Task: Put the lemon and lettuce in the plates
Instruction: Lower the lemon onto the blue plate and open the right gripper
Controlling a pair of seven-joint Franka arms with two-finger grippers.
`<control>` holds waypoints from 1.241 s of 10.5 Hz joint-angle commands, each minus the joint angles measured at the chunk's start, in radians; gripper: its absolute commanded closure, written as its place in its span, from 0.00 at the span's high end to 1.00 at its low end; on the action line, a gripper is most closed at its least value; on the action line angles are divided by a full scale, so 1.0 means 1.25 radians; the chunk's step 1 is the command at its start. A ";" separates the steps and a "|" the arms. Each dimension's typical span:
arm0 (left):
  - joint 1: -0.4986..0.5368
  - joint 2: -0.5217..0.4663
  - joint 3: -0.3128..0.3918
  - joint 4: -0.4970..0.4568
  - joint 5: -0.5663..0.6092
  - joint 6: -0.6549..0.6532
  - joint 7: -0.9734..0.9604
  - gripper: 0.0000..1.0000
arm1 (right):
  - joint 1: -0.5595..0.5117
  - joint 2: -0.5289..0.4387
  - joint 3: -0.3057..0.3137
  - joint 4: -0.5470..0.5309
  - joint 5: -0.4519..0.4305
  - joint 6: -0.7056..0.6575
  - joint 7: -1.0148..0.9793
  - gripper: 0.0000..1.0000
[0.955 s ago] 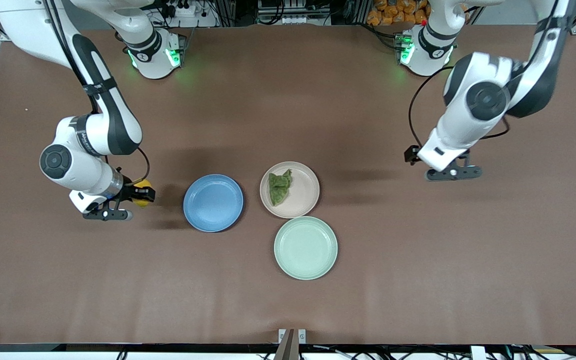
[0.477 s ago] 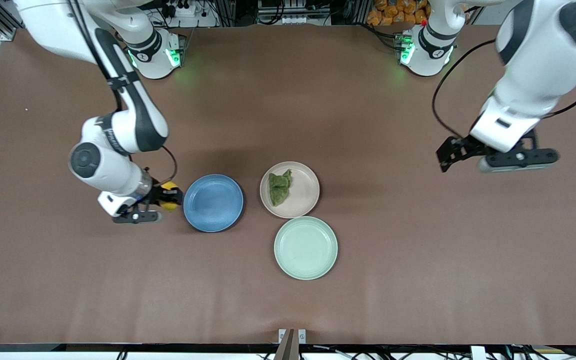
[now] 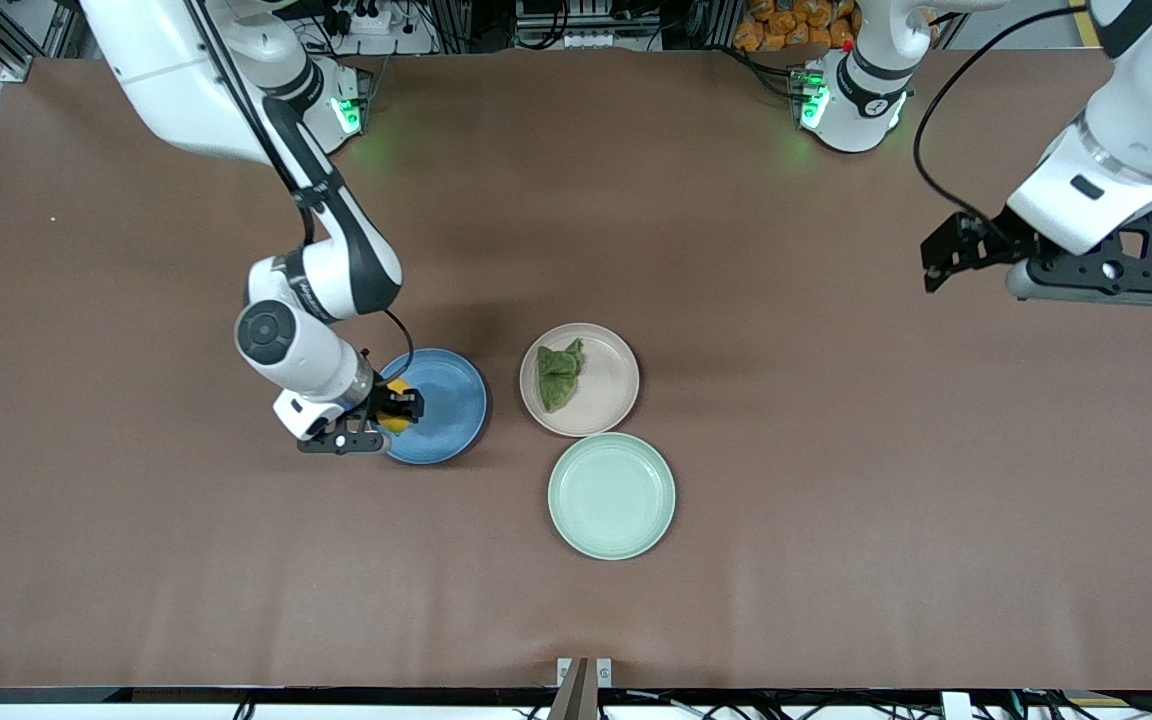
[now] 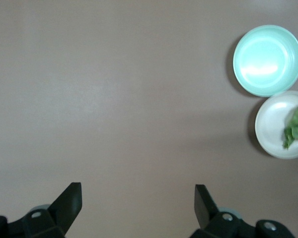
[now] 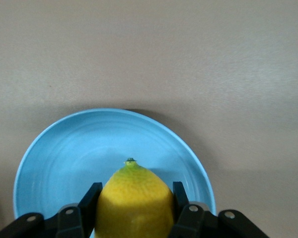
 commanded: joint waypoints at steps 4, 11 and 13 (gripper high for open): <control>0.002 0.014 0.016 0.092 -0.002 -0.073 0.049 1.00 | 0.016 0.039 -0.004 0.024 0.010 0.029 0.025 1.00; -0.003 0.009 0.008 0.093 0.000 -0.072 -0.022 1.00 | -0.032 0.012 -0.011 0.224 0.008 -0.303 0.014 1.00; 0.000 0.009 0.013 0.093 0.000 -0.072 -0.012 1.00 | -0.072 0.010 -0.011 0.326 0.001 -0.444 -0.002 1.00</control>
